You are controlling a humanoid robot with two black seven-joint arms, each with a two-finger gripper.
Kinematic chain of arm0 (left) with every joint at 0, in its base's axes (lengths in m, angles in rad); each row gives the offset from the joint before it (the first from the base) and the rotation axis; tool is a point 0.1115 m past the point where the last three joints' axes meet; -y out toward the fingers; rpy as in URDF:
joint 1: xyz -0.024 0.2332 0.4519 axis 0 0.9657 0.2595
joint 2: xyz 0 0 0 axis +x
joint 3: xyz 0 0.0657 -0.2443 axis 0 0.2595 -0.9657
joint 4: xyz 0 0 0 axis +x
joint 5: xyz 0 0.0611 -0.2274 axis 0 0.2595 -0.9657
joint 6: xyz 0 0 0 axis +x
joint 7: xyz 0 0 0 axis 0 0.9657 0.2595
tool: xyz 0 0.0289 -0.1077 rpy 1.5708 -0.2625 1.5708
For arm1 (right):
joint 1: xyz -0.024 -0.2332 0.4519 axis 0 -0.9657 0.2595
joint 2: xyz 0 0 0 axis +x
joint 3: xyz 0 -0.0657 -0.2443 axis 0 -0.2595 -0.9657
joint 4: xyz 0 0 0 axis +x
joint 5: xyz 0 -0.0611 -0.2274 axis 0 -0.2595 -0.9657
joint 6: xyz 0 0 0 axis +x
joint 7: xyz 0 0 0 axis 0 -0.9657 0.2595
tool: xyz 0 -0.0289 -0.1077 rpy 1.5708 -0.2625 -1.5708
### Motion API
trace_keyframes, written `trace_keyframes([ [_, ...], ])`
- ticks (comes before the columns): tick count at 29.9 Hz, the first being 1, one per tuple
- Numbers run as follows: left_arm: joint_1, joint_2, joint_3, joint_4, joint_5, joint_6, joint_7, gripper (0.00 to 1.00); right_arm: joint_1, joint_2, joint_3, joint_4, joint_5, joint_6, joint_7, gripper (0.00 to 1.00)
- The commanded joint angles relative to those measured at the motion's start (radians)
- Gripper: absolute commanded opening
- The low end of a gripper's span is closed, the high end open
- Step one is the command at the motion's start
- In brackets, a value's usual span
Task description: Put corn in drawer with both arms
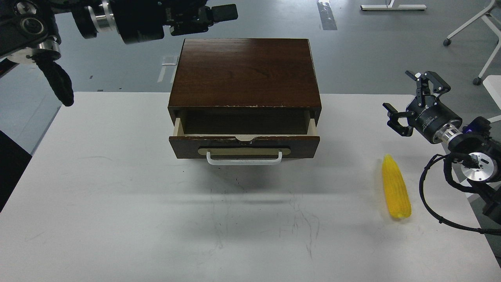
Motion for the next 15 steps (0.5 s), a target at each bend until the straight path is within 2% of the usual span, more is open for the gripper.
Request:
trace_keyframes([
  [1, 0.120, 0.012, -0.001, 0.068, -0.263, 0.002, -0.001, 0.98, -0.003, -0.022, 0.001, 0.005, 0.000, 0.000, 0.000, 1.00],
  [6, 0.313, 0.027, -0.057, 0.146, -0.424, 0.025, -0.001, 0.98, -0.003, -0.079, 0.003, 0.036, 0.000, 0.000, 0.003, 1.00],
  [8, 0.431, 0.010, -0.166, 0.212, -0.444, 0.027, -0.001, 0.98, -0.003, -0.119, 0.001, 0.071, 0.000, 0.000, 0.031, 1.00],
  [11, 0.543, -0.037, -0.273, 0.278, -0.444, 0.028, -0.001, 0.98, -0.003, -0.161, -0.005, 0.120, -0.006, 0.000, 0.037, 1.00],
  [15, 0.620, -0.109, -0.383, 0.385, -0.444, 0.022, -0.001, 0.98, -0.003, -0.246, -0.009, 0.197, -0.023, 0.000, 0.037, 1.00],
])
